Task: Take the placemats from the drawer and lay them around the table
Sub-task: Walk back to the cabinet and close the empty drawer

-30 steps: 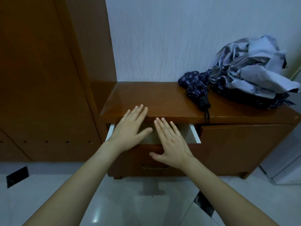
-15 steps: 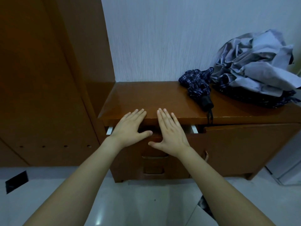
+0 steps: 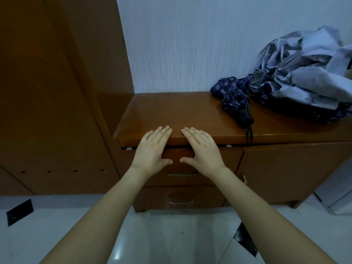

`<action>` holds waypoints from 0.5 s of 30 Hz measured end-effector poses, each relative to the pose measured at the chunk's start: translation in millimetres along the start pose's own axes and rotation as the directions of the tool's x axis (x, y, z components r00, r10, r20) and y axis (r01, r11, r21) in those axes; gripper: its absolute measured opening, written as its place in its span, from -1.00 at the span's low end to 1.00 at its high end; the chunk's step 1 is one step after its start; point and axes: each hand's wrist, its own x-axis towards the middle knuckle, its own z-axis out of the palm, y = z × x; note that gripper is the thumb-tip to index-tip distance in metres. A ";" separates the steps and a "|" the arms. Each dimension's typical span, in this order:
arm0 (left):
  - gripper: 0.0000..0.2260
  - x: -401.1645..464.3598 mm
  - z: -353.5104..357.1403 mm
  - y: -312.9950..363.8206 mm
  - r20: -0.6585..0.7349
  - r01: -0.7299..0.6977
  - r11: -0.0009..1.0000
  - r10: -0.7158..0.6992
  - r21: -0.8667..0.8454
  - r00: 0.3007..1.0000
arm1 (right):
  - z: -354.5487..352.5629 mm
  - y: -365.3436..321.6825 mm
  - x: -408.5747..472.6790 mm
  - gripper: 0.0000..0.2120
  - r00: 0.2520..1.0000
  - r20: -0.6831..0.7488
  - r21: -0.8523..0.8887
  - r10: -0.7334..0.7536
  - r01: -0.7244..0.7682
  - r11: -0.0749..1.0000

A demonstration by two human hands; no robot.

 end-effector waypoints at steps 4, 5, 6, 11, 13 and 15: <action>-0.14 0.6 7.7 3.0 -0.055 0.035 0.999 -0.034 0.009 0.998 | 9.0 0.3 -0.4 -0.19 0.998 -0.062 -0.030 0.000 -0.002 1.000; -0.15 0.9 8.9 3.4 -0.066 0.039 0.999 -0.038 0.012 0.997 | 10.0 0.5 -0.1 -0.20 0.998 -0.070 -0.040 -0.002 -0.001 0.999; -0.16 1.1 9.7 3.9 -0.069 0.043 0.999 -0.042 0.014 0.997 | 10.4 0.5 -0.1 -0.20 0.997 -0.074 -0.045 -0.003 0.000 0.999; -0.19 1.5 11.4 5.2 -0.080 0.062 0.998 -0.060 0.028 0.995 | 13.8 -1.4 0.9 -0.22 0.994 -0.112 -0.053 0.004 -0.010 0.999; -0.20 1.6 11.5 6.3 -0.071 0.069 0.997 -0.066 0.036 0.995 | 14.7 -2.2 1.0 -0.23 0.993 -0.119 -0.065 0.009 -0.017 0.998; -0.20 2.3 10.6 7.2 -0.059 0.076 0.996 -0.074 0.036 0.996 | 15.3 -2.8 1.5 -0.23 0.993 -0.121 -0.069 0.017 -0.026 0.997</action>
